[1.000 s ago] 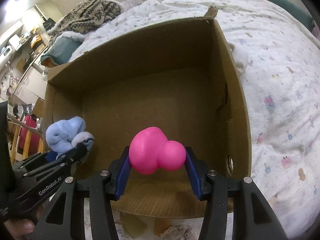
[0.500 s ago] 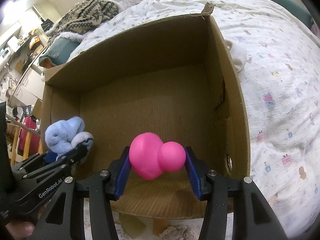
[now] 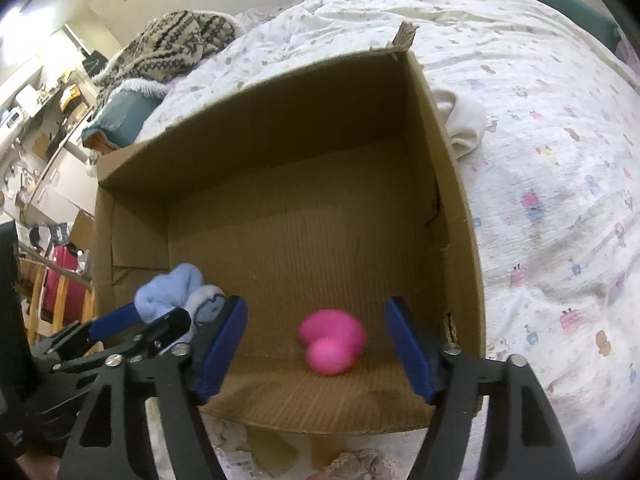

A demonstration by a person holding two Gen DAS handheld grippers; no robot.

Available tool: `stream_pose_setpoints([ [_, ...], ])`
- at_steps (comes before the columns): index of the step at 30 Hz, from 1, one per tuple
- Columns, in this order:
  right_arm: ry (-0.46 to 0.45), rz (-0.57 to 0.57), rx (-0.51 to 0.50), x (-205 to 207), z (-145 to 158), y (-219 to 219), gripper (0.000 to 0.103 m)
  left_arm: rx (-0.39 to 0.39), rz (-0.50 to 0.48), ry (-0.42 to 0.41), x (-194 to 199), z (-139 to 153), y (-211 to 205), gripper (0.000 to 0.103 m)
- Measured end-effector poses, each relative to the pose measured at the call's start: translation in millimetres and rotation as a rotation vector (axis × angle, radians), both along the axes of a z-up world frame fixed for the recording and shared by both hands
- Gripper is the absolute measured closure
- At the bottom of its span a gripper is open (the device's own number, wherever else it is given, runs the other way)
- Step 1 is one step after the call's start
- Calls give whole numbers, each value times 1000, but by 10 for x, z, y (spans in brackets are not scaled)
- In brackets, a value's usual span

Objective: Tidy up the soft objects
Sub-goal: 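Withdraw both tools from the box toward the remaining items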

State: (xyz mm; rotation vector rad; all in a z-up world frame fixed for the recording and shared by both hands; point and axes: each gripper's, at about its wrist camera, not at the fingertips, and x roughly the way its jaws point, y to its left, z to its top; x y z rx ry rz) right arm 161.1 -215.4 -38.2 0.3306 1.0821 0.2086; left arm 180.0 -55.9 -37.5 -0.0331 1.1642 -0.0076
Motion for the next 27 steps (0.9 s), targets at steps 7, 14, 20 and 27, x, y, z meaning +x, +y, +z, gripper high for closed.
stream_pose_setpoints([
  [7, -23, -34, 78, -138, 123, -173, 0, 41, -21, -52, -180, 193, -38, 34],
  [14, -89, -44, 57, -334, 331, -160, 0, 46, -32, -102, -382, 392, -13, 34],
  [20, -84, 4, 39, -448, 429, -109, 0, 37, -10, -120, -550, 464, 92, 34],
  [27, -56, -22, 12, -615, 364, -190, 0, 25, 19, -129, -741, 517, 242, 34],
])
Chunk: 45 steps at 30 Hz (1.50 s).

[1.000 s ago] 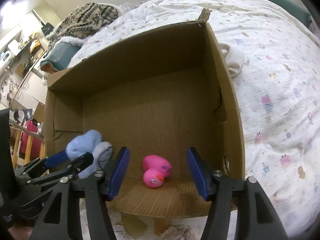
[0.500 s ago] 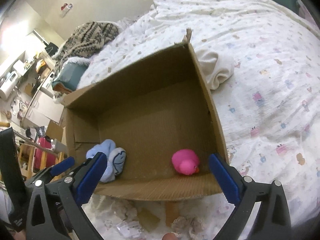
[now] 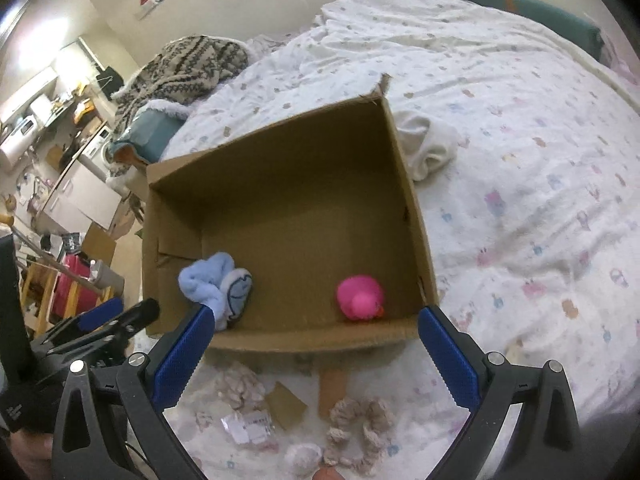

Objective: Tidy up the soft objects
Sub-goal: 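Withdraw both tools from the box toward the remaining items, then grasp the white scrunchie with the left tool while the right tool grasps the lace scrunchie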

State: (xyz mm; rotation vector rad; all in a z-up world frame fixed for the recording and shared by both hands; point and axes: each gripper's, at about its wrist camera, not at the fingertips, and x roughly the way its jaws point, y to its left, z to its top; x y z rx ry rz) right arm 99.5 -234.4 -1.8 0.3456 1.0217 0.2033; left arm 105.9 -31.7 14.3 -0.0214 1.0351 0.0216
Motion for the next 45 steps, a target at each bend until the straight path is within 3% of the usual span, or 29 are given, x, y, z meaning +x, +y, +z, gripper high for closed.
stream_pose_setpoints([
  [6, 19, -55, -57, -158, -117, -127, 0, -20, 21, -9, -199, 7, 160, 34],
  [16, 51, -75, -6, -328, -228, -220, 0, -62, 90, 33, -396, -184, 371, 34],
  [20, 85, -56, 22, -388, -306, -133, 0, -108, 86, 98, -384, -367, 403, 34],
  [24, 97, -46, 26, -422, -322, -85, 0, -181, 57, 221, -317, -683, 313, 34],
  [29, 114, -58, 14, -417, -353, -130, 0, -204, -40, 301, -223, -977, 25, 34],
  [32, 135, -81, 30, -412, -397, -206, 0, -177, -73, 311, -172, -1099, -98, 34],
  [35, 150, -101, 47, -414, -432, -271, 0, -158, -82, 308, -131, -1174, -162, 45],
  [37, 157, -108, 51, -411, -454, -294, 0, -162, -93, 318, -112, -1223, -191, 69],
  [38, 161, -110, 53, -406, -466, -300, 0, -176, -100, 320, -111, -1232, -198, 74],
  [40, 172, -107, 58, -386, -491, -296, 0, -188, -103, 311, -110, -1213, -203, 81],
  [44, 224, -80, 68, -353, -583, -254, 1, -191, -93, 289, -156, -1129, -170, 81],
  [45, 243, -68, 68, -345, -615, -224, 10, -202, -85, 289, -164, -1111, -147, 82],
])
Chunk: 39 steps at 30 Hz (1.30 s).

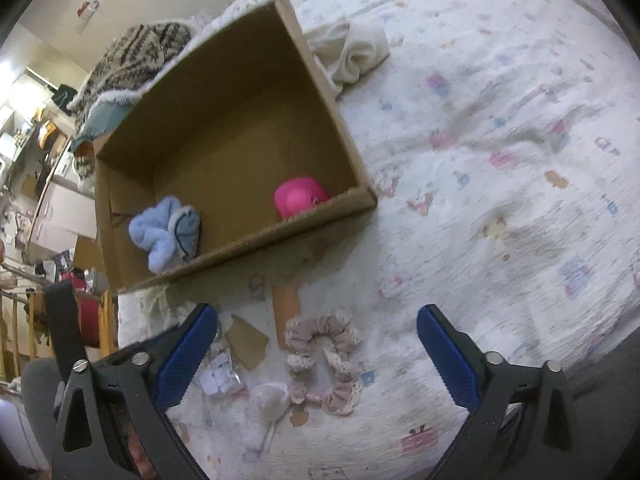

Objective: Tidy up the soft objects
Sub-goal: 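Grasp the white scrunchie with the left tool while the right tool grasps the lace scrunchie, then carry both scrunchies into the box and open both tools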

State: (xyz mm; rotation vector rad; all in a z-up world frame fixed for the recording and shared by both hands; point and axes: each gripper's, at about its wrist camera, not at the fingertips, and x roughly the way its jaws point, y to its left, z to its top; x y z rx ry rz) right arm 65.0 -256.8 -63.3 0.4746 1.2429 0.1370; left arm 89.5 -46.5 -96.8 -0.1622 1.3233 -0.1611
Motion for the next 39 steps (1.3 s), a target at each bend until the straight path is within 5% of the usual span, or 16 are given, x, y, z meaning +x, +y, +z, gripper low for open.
stream_pose_setpoints([
  [11, 210, 94, -106, 99, -418, 293, 19, -11, 112, -68, -272, 386, 387, 86],
  [14, 230, 126, -146, 99, -450, 389, 32, -6, 124, -82, -304, 444, 402, 86],
  [18, 228, 149, -182, 89, -449, 465, 71, -19, 128, -93, -319, 495, 393, 88],
  [22, 192, 143, -163, 60, -368, 489, 86, -35, 118, -101, -317, 521, 438, 89],
  [32, -22, 69, -85, -63, 161, 408, 88, -3, 142, -136, -403, 614, 515, 89],
  [39, -165, 71, -34, -98, 447, 339, 88, 26, 149, -235, -487, 808, 540, 89],
])
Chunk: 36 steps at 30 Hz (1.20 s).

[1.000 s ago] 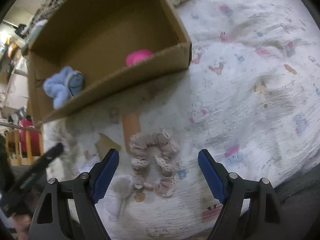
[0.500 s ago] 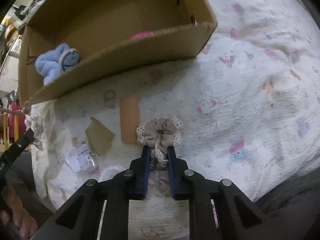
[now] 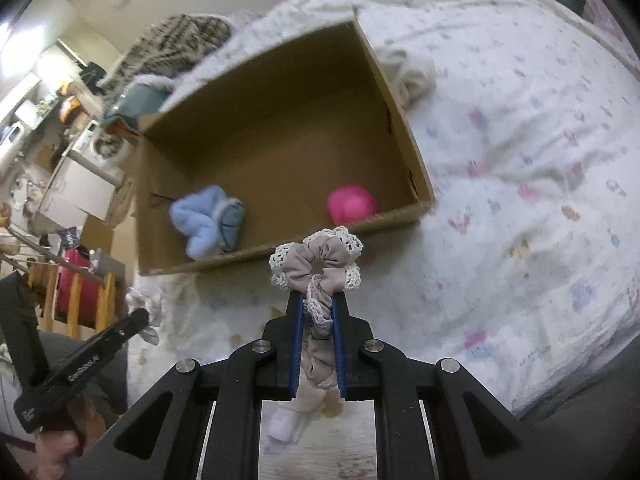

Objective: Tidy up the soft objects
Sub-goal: 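Carry both scrunchies into the box and open both tools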

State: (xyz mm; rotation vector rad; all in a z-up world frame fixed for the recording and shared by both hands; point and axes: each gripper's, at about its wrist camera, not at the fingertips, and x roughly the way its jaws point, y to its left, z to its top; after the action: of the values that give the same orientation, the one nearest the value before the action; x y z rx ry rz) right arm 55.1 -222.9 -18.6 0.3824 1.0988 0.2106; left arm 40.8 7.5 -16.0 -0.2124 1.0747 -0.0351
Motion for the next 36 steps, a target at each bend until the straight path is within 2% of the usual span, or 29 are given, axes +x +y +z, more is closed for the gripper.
stream_pose_setpoints([
  [9, -111, 9, 6, 6, 327, 39, 88, 42, 13, -98, 62, 364, 7, 89],
  [13, -151, 12, 21, 118, 447, 49, 88, 27, 5, -123, 182, 524, -3, 89],
  [20, -198, 30, 47, 383, 540, 74, 88, 54, -49, -162, 470, 712, -146, 89],
  [25, -241, 30, 79, 549, 562, 47, 88, 99, -100, -176, 705, 716, -300, 89],
  [29, -243, 32, 60, 696, 534, 52, 88, 96, -127, -171, 884, 667, -397, 89],
  [36, -193, 2, 61, 838, 313, 6, 88, 119, -165, -177, 1051, 443, -557, 89],
])
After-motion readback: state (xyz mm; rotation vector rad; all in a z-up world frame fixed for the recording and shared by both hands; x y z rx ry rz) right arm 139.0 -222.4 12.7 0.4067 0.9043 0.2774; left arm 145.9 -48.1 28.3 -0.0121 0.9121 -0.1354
